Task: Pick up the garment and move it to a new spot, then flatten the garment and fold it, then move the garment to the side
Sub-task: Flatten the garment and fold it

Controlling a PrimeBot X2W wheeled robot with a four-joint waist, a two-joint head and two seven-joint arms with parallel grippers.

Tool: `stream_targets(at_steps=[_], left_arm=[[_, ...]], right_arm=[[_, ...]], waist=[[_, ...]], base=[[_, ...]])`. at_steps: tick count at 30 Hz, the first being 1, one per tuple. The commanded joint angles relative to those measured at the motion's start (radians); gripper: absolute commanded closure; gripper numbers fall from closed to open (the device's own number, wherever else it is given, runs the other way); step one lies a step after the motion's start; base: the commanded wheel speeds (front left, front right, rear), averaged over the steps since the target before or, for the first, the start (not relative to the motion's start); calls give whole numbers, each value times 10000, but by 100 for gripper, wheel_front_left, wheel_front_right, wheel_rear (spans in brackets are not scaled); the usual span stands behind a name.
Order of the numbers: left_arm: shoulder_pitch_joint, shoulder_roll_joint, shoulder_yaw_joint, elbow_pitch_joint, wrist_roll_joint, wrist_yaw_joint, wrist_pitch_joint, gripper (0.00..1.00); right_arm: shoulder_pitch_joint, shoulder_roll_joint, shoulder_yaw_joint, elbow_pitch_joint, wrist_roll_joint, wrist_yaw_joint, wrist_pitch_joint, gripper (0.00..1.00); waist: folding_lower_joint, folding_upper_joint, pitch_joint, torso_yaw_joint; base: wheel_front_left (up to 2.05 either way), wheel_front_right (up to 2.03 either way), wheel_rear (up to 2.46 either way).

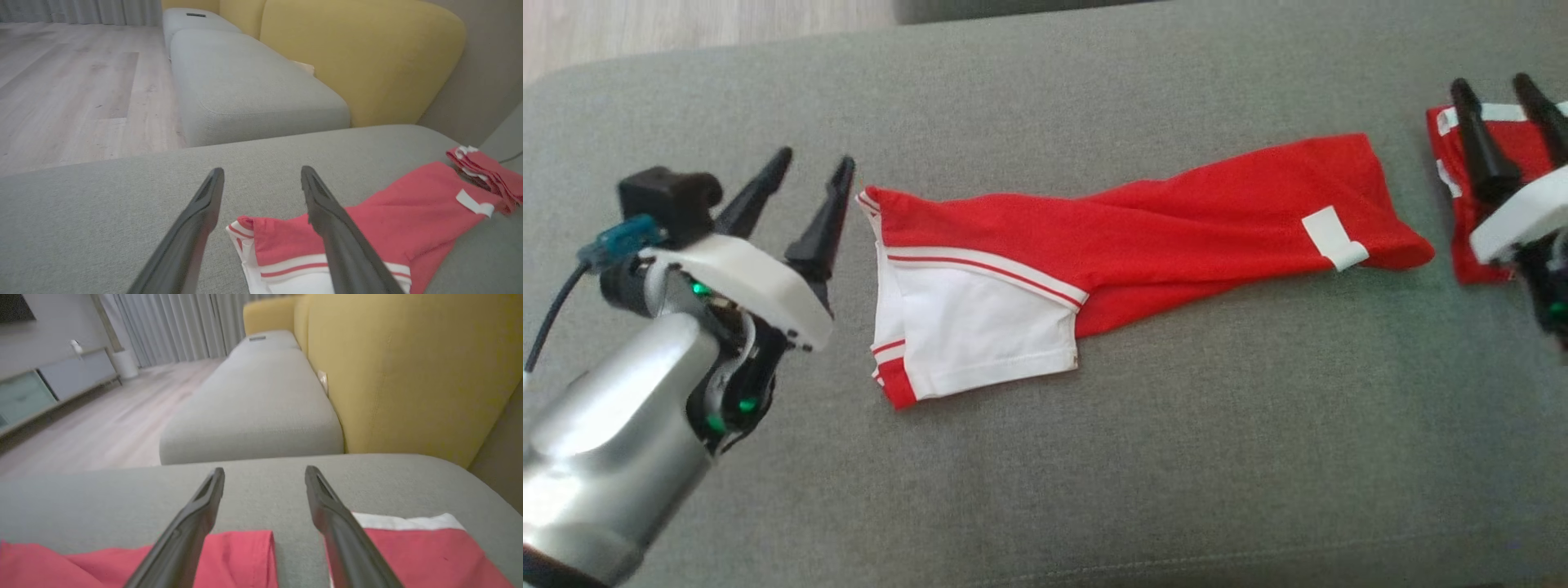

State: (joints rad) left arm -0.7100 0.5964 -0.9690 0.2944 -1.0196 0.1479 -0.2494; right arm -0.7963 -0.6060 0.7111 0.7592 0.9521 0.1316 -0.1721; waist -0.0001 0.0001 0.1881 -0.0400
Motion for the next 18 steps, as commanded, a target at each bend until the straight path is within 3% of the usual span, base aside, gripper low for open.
stream_targets(at_steps=[1, 5, 8, 13, 18], left_arm=[[-20, 140, 941, -291, 230, 206, -108, 0], [1259, -826, 3562, -1281, 1590, 716, -119, 0], [2500, -1746, 5275, -2045, 2943, 681, -121, 0], [4285, -3435, 7378, -2397, 4421, 40, -122, 0], [5104, -4428, 8318, -2067, 5707, -1048, -123, 0]], right_arm=[[323, -10, -166, -250, -153, -9, -363, 0], [746, 628, -1020, -609, -897, -9, -854, 0], [1260, 1261, -2178, -1343, -1959, -9, -888, 0], [2824, 2533, -3811, -2569, -4021, -9, -893, 0], [3770, 3352, -4649, -3165, -5278, -9, -895, 0]], waist=[[1, -1, -107, -21], [1, -1, -244, -72], [1, -1, -297, -130], [1, -1, -393, -175], [1, -1, -323, -123]], base=[[0, 0, 0], [0, 0, 0], [0, 0, 0], [0, 0, 0], [0, 0, 0]])
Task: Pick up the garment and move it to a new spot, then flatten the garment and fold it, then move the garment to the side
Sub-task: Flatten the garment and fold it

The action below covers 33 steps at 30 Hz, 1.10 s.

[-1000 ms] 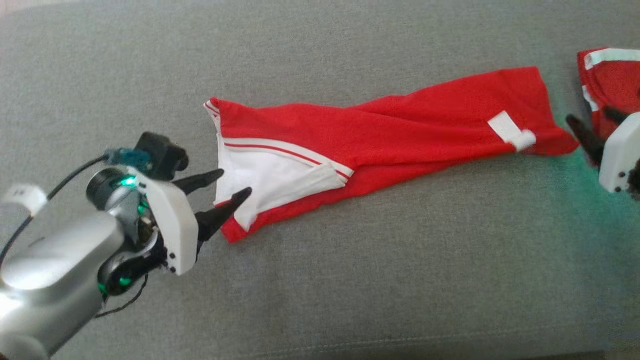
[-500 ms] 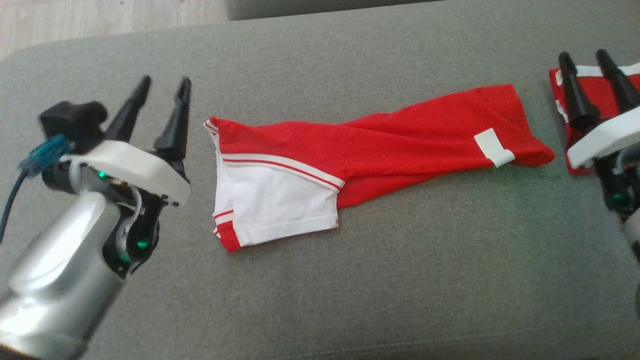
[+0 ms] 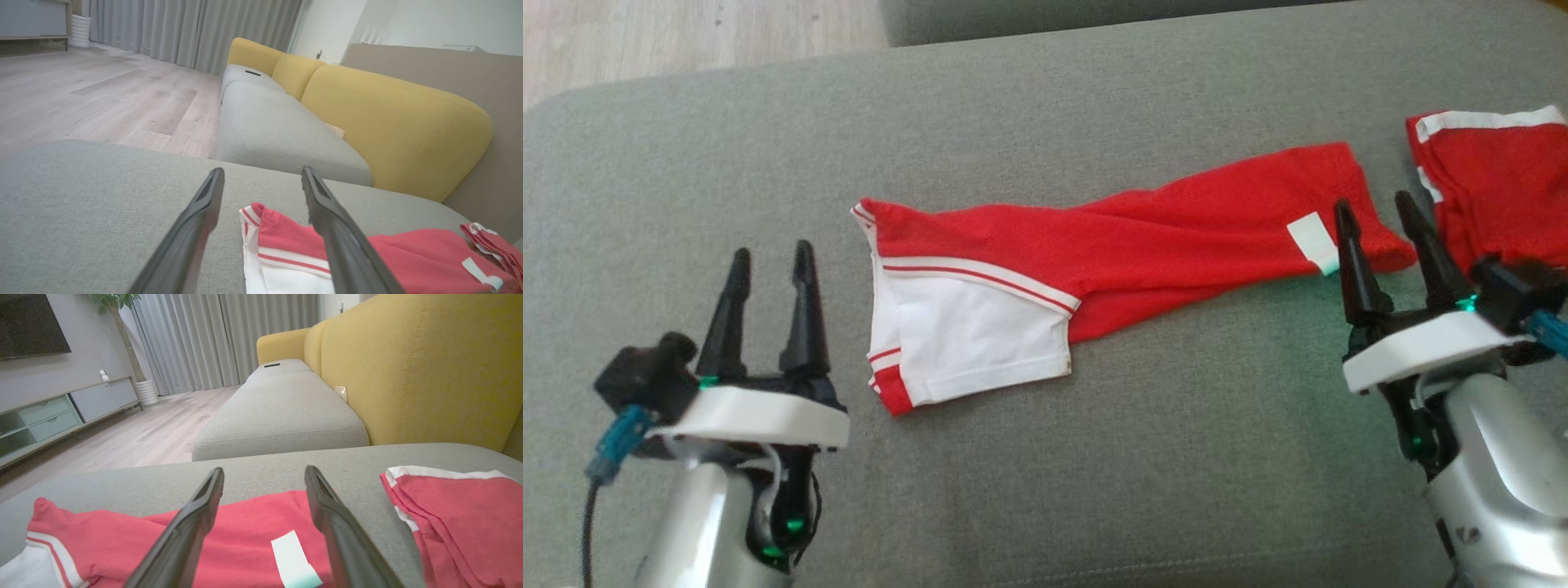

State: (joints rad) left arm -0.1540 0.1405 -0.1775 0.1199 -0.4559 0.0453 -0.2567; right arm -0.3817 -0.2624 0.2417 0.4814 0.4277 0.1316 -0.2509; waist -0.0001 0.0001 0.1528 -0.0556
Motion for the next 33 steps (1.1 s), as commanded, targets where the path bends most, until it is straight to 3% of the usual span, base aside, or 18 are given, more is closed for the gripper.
stream_targets(at_steps=[1, 6, 11, 21, 30, 31, 32, 33], left_arm=[[-429, 6, 502, -243, 305, -216, -50, 0], [-668, -487, 979, 61, 974, -934, -50, 0], [-1080, -739, 1120, 315, 1348, -1326, -50, 0], [-1546, -887, 1010, 713, 1523, -1632, -51, 0], [-1701, -899, 1071, 779, 1410, -1689, -51, 0], [-1715, -900, 1079, 779, 1393, -1691, -51, 0], [-1726, -900, 1082, 780, 1383, -1692, -51, 0], [-1736, -900, 1083, 783, 1376, -1692, -51, 0]], right_arm=[[-289, -18, -99, -440, -174, -9, -107, 0], [-368, 32, -648, -439, -731, -9, -39, 0], [-971, 24, -1574, 327, -1245, -9, 518, 0], [-2306, 59, -3271, 2990, -2226, -9, 2188, 0], [-2722, 221, -3278, 4075, -1998, -9, 2959, 0], [-2740, 240, -3214, 4135, -1874, -9, 3032, 14], [-2754, 247, -3153, 4158, -1738, -9, 3056, 100], [-2754, 235, -3098, 4157, -1611, -9, 3056, 100]], waist=[[1, -1, 67, 74], [1, -1, 473, 282], [1, -1, 956, 549], [1, -1, 1614, 1081], [1, -1, 1752, 1139], [1, -1, 1751, 1125], [1, -1, 1747, 1107], [1, -1, 1741, 1084]], base=[[0, 0, 0], [0, 0, 0], [0, 0, 0], [0, 0, 0], [0, 0, 0], [0, 0, 0], [0, 0, 0], [0, 0, 0]])
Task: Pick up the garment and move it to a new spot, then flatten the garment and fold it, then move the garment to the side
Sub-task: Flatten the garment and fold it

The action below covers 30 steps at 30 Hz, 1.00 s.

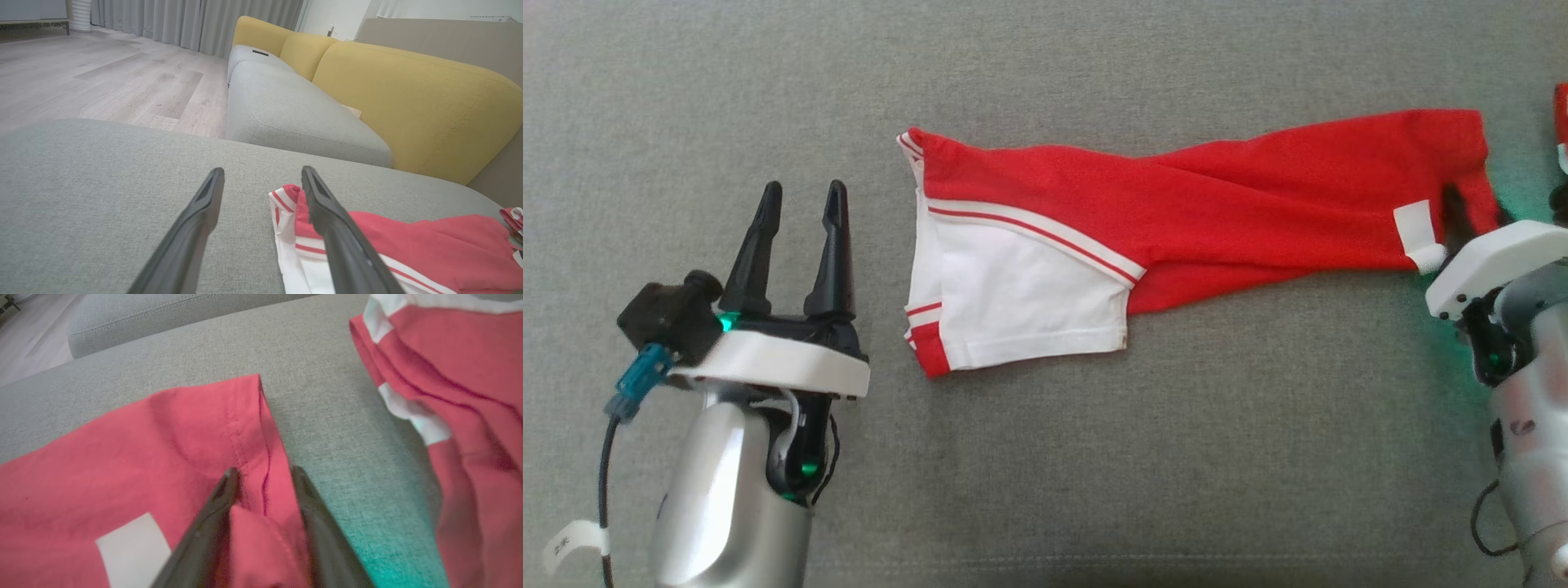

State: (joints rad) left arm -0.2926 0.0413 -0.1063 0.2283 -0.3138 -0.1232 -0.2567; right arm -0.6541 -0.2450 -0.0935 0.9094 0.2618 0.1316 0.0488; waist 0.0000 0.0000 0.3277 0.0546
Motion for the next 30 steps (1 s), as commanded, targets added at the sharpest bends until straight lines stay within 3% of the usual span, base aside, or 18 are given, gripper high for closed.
stream_targets(at_steps=[1, 6, 11, 20, 30], left_arm=[[-359, 91, 371, -297, -53, -6, -51, 0], [-351, 90, 371, -278, -75, 11, -51, 0], [-303, 90, 418, -264, -72, 5, -51, 0], [-34, 90, 353, -145, -184, 5, -51, 0], [468, 89, 513, -158, -285, 37, -51, 0]], right_arm=[[-24, 18, 290, -139, 162, -9, 26, 100], [41, -445, 130, -105, 429, -9, -351, 100], [42, -948, -713, 263, 53, -9, -921, 100], [16, -339, -507, -243, -2, -9, -1346, 100], [344, 927, 831, -2532, 449, -9, -752, 100]], waist=[[0, 0, -17, -45], [0, 0, -121, -204], [0, 0, -318, -383], [0, 0, -977, -521], [0, 0, -1775, -443]], base=[[0, 0, 0], [0, 0, 0], [0, 0, 0], [0, 0, 0], [0, 0, 0]])
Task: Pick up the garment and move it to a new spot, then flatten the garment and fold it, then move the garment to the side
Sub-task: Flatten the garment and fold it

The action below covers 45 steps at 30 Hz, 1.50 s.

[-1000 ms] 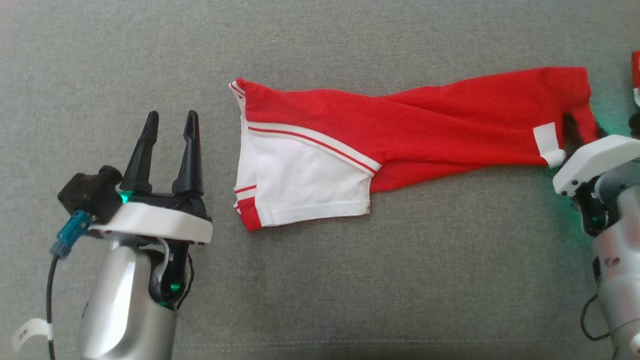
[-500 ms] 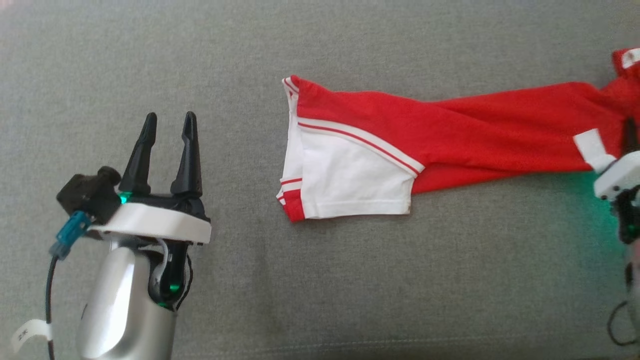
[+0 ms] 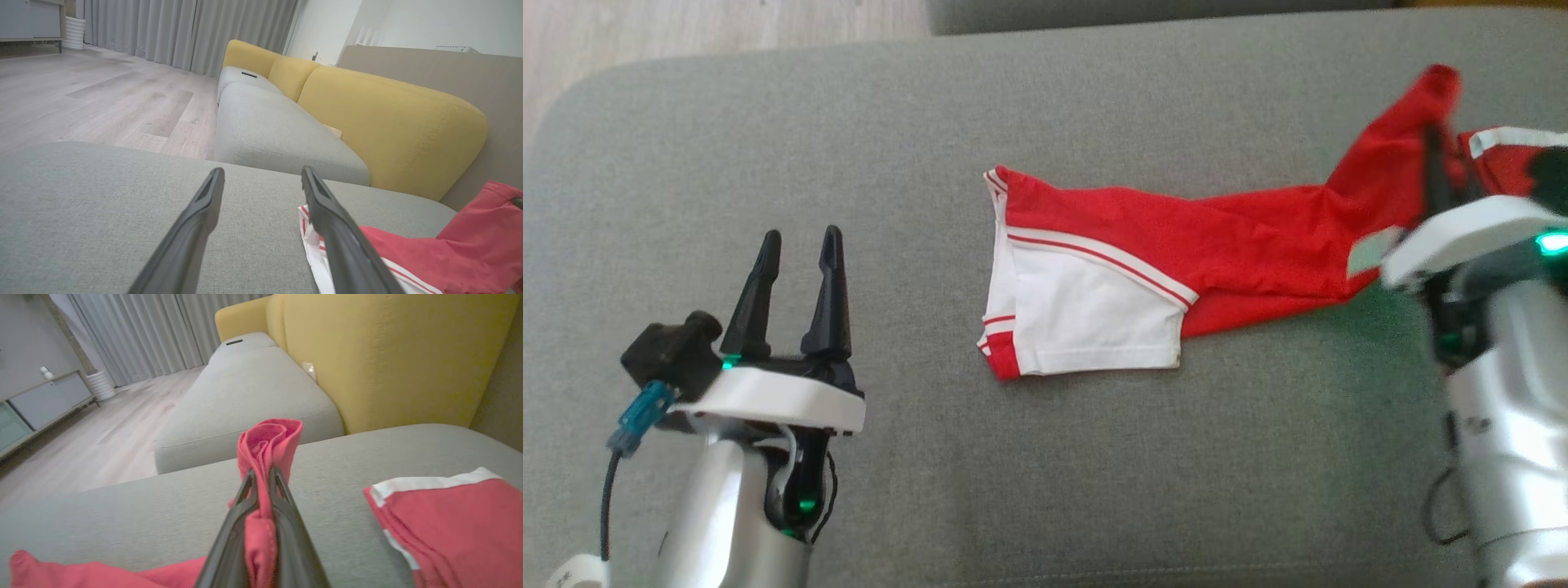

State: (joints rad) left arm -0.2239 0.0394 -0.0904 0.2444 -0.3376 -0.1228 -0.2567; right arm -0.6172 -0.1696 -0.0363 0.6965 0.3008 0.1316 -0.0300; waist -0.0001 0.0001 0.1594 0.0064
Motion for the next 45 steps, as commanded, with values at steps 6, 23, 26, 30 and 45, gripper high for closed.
stream_targets(at_steps=[6, 23, 26, 30, 45], left_arm=[[-91, 109, 344, -362, -126, 57, -51, 0], [-260, 108, -468, -184, -471, 151, -51, 0], [-188, 108, -591, -72, -508, 175, -51, 0], [-72, 108, -631, 69, -541, 173, -51, 0], [-78, 108, -55, -439, -450, 188, -51, 0]], right_arm=[[323, 992, 1053, -1570, 217, -9, 624, 100], [39, 1192, 5423, -571, 4071, -9, -459, 100], [-171, 1192, 5988, 180, 4291, -9, -832, 100], [-347, 1193, 7136, 1119, 5291, -9, -820, 0], [-1830, 1193, 8600, 1709, 5478, -9, -2226, 0]], waist=[[1, -1, -260, 225], [1, -1, 103, 1719], [1, -1, 84, 1985], [1, -1, -33, 2163], [1, -1, -276, 709]], base=[[0, 0, 0], [0, 0, 0], [0, 0, 0], [0, 0, 0], [0, 0, 0]])
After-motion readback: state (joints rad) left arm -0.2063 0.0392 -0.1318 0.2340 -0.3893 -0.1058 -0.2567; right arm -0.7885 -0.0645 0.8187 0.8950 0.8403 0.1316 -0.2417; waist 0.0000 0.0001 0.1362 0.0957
